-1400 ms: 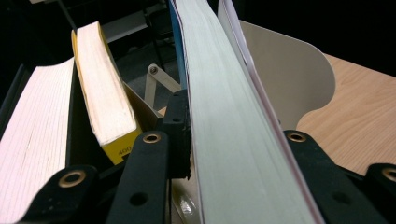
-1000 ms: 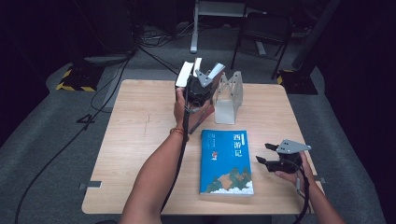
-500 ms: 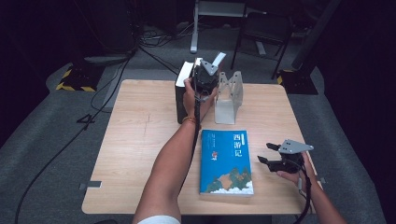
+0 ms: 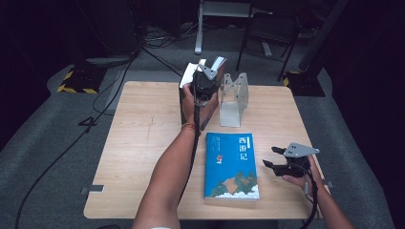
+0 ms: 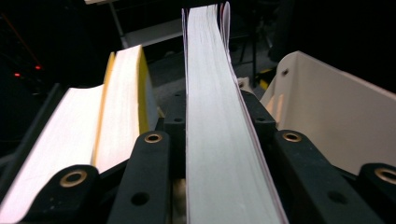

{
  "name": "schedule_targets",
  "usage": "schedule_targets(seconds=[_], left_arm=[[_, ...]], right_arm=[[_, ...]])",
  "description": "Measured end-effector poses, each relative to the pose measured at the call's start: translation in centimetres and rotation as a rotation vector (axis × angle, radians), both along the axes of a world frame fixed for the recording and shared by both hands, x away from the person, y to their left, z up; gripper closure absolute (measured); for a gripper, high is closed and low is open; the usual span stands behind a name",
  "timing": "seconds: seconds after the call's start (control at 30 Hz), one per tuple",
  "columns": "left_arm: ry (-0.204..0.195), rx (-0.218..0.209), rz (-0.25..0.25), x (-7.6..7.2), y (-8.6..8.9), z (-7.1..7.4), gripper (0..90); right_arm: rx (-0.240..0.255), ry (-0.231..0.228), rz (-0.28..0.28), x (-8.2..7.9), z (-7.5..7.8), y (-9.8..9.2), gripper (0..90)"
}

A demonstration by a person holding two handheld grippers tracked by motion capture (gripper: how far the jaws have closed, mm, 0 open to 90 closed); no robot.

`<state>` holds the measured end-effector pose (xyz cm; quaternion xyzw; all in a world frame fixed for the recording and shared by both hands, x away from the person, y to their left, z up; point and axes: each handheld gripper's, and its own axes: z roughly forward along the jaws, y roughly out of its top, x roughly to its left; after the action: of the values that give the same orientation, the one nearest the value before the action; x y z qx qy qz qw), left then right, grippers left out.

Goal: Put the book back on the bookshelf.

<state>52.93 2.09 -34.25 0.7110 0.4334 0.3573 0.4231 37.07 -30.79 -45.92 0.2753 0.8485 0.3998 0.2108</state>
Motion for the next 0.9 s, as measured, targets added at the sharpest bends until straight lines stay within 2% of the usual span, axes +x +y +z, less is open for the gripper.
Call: schedule_targets(seconds=[0.13, 0.33, 0.4, 0.5, 0.57, 0.73, 0.8, 0.9], left_arm=[[-0.023, 0.004, 0.009, -0.7, 0.6, 0.5, 61.3], [-0.026, 0.001, -0.03, -1.7, 1.5, 1.0, 52.1], [-0.043, 0.015, -0.034, -2.4, 1.6, 1.1, 46.8], [-0.044, 0.015, -0.069, -3.5, 2.2, 0.9, 44.9], [-0.047, 0.024, -0.097, -4.3, 2.7, 0.9, 42.9], [-0.058, 0.066, -0.105, -5.5, 3.8, 0.7, 41.7], [-0.04, 0.052, -0.114, -5.8, 4.4, 0.7, 40.8], [-0.04, 0.051, -0.116, -6.2, 5.0, 0.7, 39.9]], right_arm=[[-0.009, 0.006, -0.003, 0.0, -0.1, 0.3, 35.6], [-0.014, 0.007, -0.001, -0.1, -0.1, 0.3, 35.6], [-0.011, 0.002, -0.003, -0.2, 0.0, 0.3, 35.6], [-0.013, 0.001, -0.004, -0.2, 0.0, 0.3, 35.6], [0.002, 0.014, -0.007, -0.1, 0.0, 0.2, 36.0], [0.002, 0.021, -0.006, -0.2, 0.0, 0.5, 36.1], [-0.007, 0.021, -0.002, -0.2, -0.1, 0.7, 36.0], [-0.01, 0.021, 0.001, -0.3, -0.1, 0.8, 36.0]])
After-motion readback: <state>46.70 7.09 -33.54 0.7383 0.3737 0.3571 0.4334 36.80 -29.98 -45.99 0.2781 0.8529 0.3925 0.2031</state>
